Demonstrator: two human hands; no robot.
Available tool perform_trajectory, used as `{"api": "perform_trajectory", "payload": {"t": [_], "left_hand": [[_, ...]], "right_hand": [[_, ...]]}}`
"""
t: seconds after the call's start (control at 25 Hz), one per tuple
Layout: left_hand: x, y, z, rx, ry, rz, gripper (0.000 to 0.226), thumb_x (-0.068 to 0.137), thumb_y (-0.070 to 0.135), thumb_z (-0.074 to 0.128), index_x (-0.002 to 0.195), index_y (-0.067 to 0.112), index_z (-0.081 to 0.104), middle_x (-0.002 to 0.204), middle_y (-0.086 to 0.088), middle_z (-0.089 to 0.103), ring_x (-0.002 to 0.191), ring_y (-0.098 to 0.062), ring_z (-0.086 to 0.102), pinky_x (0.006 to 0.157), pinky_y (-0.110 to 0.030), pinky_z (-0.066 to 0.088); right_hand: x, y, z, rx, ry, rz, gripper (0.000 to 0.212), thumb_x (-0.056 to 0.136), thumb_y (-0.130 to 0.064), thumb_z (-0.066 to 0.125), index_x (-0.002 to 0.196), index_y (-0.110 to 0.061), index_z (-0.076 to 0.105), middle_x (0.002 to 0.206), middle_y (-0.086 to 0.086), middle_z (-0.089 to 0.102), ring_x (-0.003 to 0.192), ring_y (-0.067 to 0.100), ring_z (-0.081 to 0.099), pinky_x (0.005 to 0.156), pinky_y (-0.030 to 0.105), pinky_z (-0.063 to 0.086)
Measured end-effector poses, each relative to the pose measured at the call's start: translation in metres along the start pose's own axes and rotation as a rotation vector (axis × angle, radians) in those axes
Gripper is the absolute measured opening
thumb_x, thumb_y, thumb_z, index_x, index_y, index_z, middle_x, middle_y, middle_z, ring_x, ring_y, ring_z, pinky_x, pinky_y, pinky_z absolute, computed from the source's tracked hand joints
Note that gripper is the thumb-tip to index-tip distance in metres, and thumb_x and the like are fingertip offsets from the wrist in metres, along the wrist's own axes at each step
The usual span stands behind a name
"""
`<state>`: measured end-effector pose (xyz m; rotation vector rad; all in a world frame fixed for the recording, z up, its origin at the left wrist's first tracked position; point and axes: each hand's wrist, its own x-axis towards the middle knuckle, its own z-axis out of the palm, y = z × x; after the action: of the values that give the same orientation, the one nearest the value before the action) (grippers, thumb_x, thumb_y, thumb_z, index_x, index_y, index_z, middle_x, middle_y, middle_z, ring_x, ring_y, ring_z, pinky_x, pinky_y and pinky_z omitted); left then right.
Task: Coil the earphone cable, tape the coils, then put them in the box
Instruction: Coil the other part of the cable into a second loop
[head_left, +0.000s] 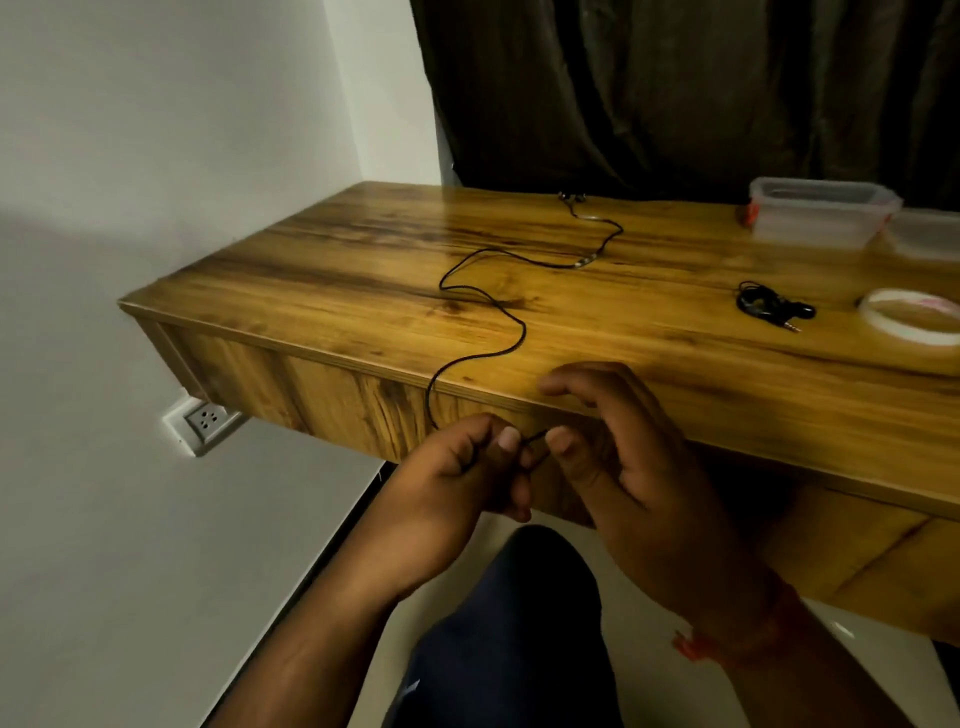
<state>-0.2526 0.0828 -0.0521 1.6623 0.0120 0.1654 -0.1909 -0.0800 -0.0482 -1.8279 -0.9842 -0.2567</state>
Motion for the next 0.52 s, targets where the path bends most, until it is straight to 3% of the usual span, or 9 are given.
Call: {"api": "perform_trajectory", "payload": {"t": [0.08, 0.16, 0.28, 0.36, 0.44, 0.52], "left_hand": [[0.013, 0.027, 0.014, -0.07, -0.089, 0.036, 0.029, 0.096, 0.028, 0.045, 0.089, 0.003, 0.057, 0.065, -0.009, 0.06, 0.058, -0.025, 0.059, 0.063, -0.042, 0.054], [0.029, 0.051, 0.026, -0.148, -0.157, 0.069, 0.029, 0.098, 0.031, 0.047, 0.085, 0.008, 0.058, 0.061, -0.008, 0.057, 0.05, -0.022, 0.054, 0.053, -0.038, 0.054], [0.058, 0.08, 0.042, -0.268, -0.232, 0.082, 0.03, 0.097, 0.036, 0.048, 0.078, 0.014, 0.058, 0.06, -0.004, 0.053, 0.046, -0.015, 0.05, 0.047, -0.03, 0.051], [0.083, 0.094, 0.052, -0.302, -0.283, 0.072, 0.03, 0.096, 0.036, 0.047, 0.079, 0.013, 0.055, 0.061, -0.003, 0.054, 0.047, -0.013, 0.051, 0.047, -0.028, 0.052], [0.117, 0.107, 0.062, -0.302, -0.363, 0.061, 0.028, 0.097, 0.033, 0.044, 0.08, 0.012, 0.053, 0.062, -0.003, 0.055, 0.049, -0.011, 0.052, 0.05, -0.03, 0.055], [0.155, 0.118, 0.073, -0.272, -0.437, 0.056, 0.028, 0.1, 0.028, 0.042, 0.082, 0.011, 0.053, 0.064, -0.003, 0.057, 0.051, -0.01, 0.055, 0.056, -0.031, 0.058]], "right_hand": [[0.009, -0.006, -0.013, 0.441, -0.153, 0.084, 0.025, 0.102, -0.026, 0.045, 0.122, -0.016, 0.054, 0.087, 0.006, 0.064, 0.077, 0.021, 0.066, 0.071, 0.034, 0.054], [0.02, -0.004, -0.031, 0.682, -0.106, 0.153, 0.023, 0.101, -0.016, 0.041, 0.118, -0.004, 0.052, 0.074, 0.013, 0.062, 0.06, 0.029, 0.062, 0.055, 0.038, 0.053], [0.041, 0.01, -0.06, 0.643, 0.063, 0.223, 0.02, 0.098, -0.022, 0.051, 0.102, -0.007, 0.063, 0.075, 0.017, 0.059, 0.063, 0.032, 0.06, 0.058, 0.038, 0.051], [0.062, 0.019, -0.085, 0.683, 0.127, 0.264, 0.017, 0.097, -0.023, 0.053, 0.092, -0.011, 0.065, 0.068, 0.007, 0.05, 0.049, 0.016, 0.047, 0.048, 0.028, 0.044], [0.091, 0.031, -0.111, 0.622, 0.141, 0.269, 0.019, 0.099, -0.022, 0.049, 0.088, -0.012, 0.061, 0.063, 0.004, 0.043, 0.04, 0.008, 0.034, 0.037, 0.019, 0.032], [0.124, 0.046, -0.133, 0.421, 0.112, 0.253, 0.025, 0.101, -0.023, 0.047, 0.081, -0.017, 0.06, 0.06, 0.004, 0.043, 0.039, 0.007, 0.033, 0.037, 0.017, 0.027]]}}
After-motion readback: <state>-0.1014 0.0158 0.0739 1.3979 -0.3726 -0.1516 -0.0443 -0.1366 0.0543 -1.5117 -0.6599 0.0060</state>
